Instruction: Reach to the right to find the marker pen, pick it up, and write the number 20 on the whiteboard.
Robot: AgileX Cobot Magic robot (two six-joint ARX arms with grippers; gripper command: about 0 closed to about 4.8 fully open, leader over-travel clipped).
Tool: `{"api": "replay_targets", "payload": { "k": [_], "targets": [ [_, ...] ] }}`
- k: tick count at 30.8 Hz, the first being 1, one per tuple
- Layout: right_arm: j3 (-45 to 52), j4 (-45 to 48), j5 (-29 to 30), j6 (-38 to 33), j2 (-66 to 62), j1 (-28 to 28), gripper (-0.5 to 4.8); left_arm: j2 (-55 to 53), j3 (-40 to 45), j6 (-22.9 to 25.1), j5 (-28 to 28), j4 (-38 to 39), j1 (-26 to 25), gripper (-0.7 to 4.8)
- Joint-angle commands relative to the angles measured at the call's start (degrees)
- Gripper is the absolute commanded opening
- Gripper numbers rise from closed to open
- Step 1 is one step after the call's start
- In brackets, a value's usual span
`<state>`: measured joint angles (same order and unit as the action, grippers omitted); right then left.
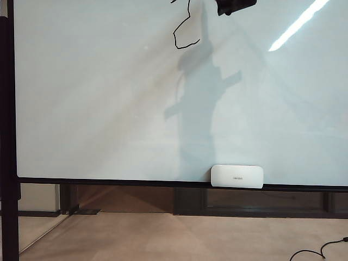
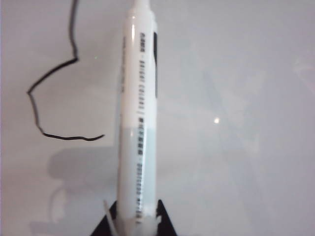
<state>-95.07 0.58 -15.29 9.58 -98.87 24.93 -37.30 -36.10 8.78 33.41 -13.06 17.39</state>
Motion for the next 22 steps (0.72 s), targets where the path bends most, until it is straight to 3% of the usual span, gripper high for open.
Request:
{"api": "replay_targets", "payload": {
  "k": [1, 22],
  "targets": [
    [-0.3, 1.5, -0.2, -0.3, 0.2, 0.0, -0.02, 0.0, -0.3, -0.7, 0.0, 0.2, 0.0, -0.05],
    [-0.3, 6.2, 0.2, -0.8, -1.9, -0.4, -0.02, -0.5, -0.4, -0.7, 0.3, 2.7, 0.0, -0.05]
  ]
}}
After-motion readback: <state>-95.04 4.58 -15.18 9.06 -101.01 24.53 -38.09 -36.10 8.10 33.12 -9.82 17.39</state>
